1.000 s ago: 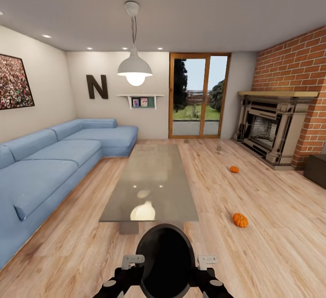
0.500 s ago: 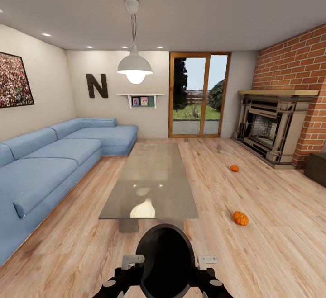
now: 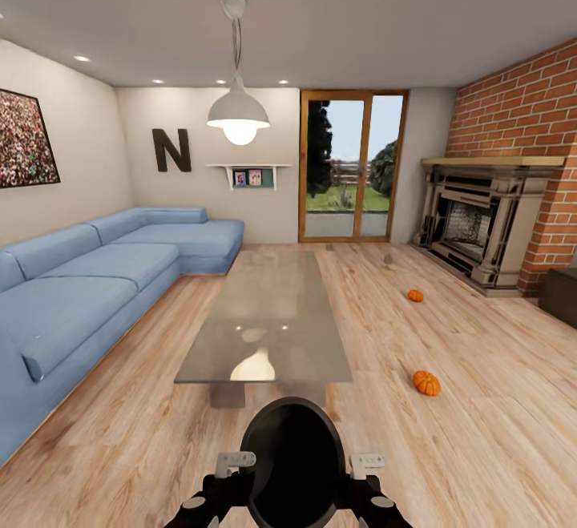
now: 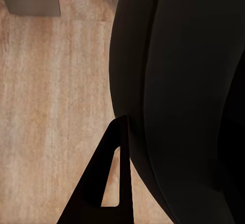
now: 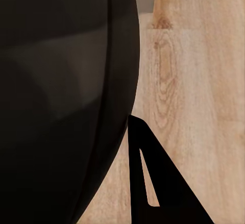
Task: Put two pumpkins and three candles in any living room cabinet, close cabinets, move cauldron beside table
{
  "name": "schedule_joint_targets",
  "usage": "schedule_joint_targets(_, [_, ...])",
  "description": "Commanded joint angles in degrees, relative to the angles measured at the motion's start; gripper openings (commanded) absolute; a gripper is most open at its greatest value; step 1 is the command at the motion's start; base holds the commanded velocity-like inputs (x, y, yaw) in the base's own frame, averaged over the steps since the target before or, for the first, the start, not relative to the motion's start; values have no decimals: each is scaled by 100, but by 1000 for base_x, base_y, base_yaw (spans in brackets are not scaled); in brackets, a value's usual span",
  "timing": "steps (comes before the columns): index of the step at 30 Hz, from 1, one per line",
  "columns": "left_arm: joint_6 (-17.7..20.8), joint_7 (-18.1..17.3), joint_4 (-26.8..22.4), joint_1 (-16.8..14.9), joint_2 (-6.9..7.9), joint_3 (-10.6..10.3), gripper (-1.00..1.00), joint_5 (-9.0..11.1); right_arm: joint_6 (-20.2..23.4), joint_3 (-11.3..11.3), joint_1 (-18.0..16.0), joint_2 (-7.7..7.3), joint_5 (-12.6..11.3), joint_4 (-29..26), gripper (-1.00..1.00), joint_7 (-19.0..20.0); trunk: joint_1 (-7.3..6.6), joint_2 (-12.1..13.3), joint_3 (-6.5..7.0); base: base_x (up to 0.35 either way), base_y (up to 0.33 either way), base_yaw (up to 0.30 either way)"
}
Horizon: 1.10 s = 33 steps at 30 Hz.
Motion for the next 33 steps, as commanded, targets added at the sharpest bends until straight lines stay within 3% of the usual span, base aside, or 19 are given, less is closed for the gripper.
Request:
schedule_joint_targets(1, [2,-45,-22,0,1,-120,-100,84,32,10,-7,63,-447,-100,-100,12,22,-45,-24,0,0,0])
schedule_joint_targets(33, [2,-45,-22,5,-7,-129,-100,75,15,10,-6,63,-444,-96,-100,9,725,-1329,-598,0,0,0])
